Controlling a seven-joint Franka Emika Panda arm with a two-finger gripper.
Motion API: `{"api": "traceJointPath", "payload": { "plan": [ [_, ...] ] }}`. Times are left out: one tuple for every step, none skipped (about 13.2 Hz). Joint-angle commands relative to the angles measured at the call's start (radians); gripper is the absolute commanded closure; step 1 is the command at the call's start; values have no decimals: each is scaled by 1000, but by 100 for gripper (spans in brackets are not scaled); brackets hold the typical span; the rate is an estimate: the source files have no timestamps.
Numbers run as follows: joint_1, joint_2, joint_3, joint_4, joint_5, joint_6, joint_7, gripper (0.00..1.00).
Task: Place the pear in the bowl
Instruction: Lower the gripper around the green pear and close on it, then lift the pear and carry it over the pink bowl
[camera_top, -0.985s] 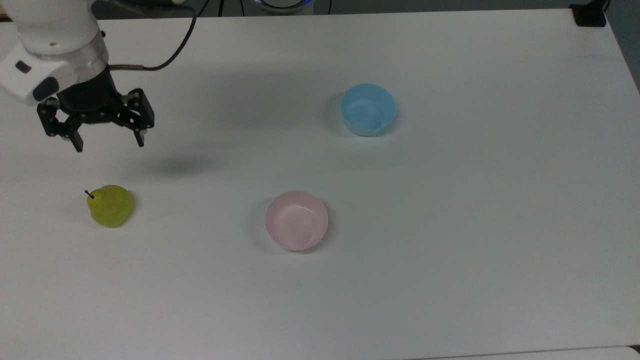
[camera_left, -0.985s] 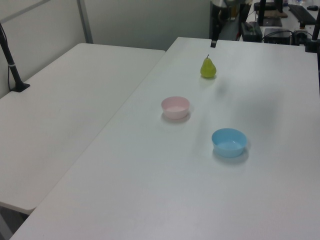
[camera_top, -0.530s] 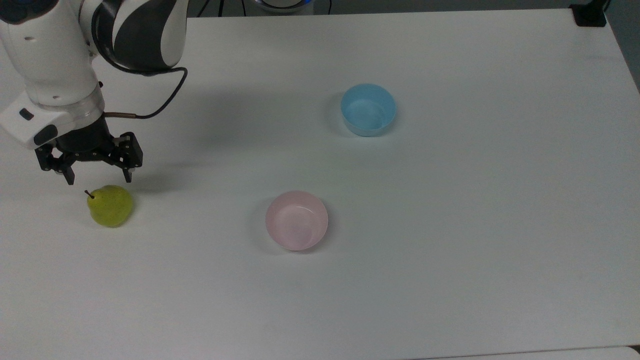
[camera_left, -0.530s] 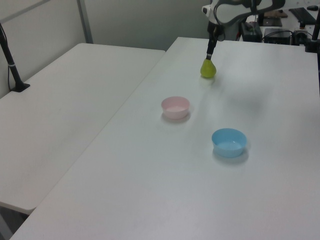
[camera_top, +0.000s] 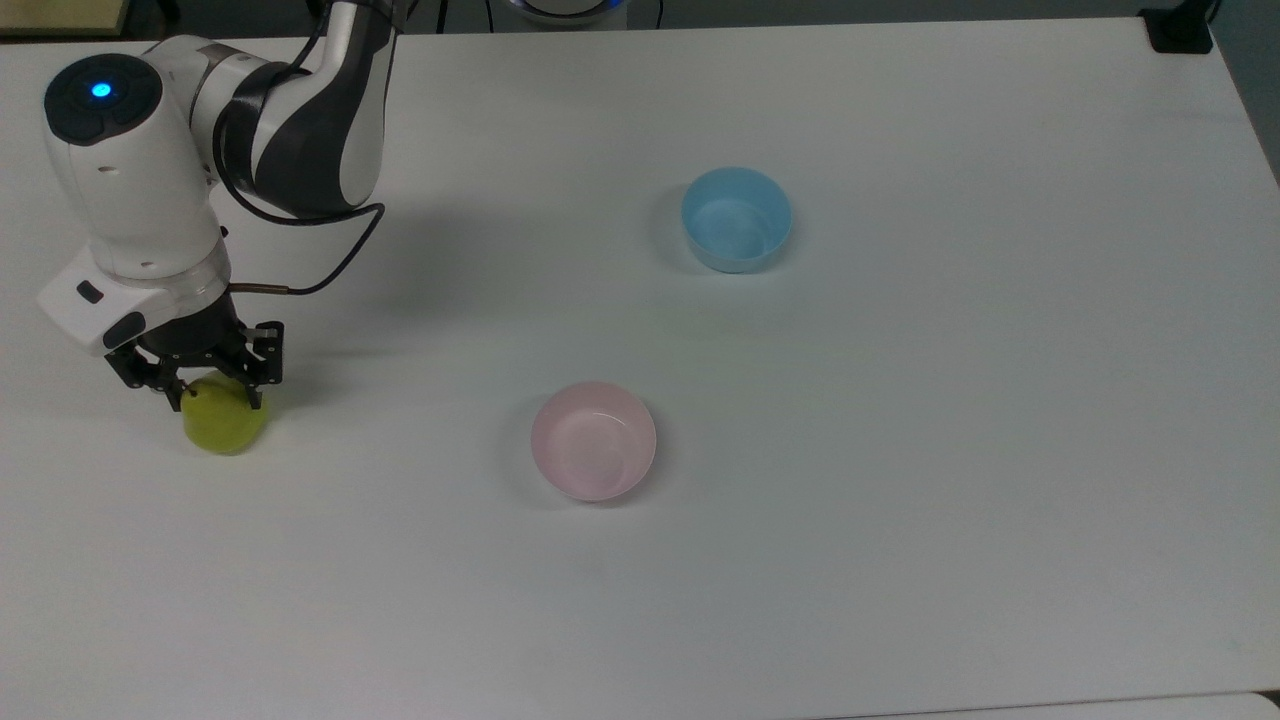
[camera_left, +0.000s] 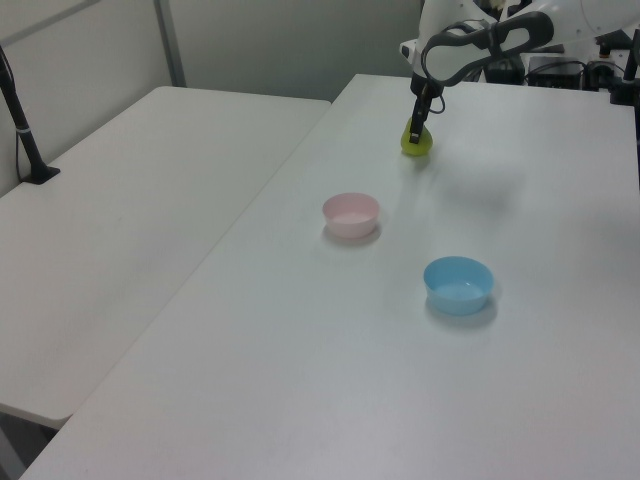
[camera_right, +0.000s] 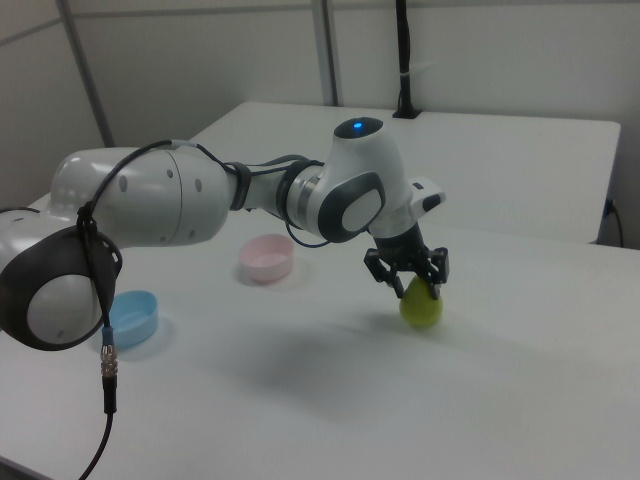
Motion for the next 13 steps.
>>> {"api": "traceJointPath", "payload": {
  "plan": [
    [18, 0, -16, -23, -16, 44, 58, 43],
    [19, 3, -16, -25, -16, 55, 60, 53],
    [19, 3, -16, -32, -16, 64, 60, 61],
    [19, 3, -16, -35, -16, 67, 60, 74],
    [19, 3, -16, -35, -16, 70, 58, 85],
    [19, 2, -16, -35, -16, 70, 60, 87],
    [18, -4, -16, -34, -16, 67, 57, 89],
    [16, -13, -16, -32, -14, 58, 58, 90],
    [16, -33, -16, -32, -9, 55, 58, 90],
    [18, -53, -13, -32, -11, 49, 58, 90],
    [19, -68, -12, -31, -9, 3, 60, 90],
    [21, -91, -9, -26, -9, -58, 61, 90],
    [24, -122, -5, -25, -8, -92, 63, 90]
  ]
}}
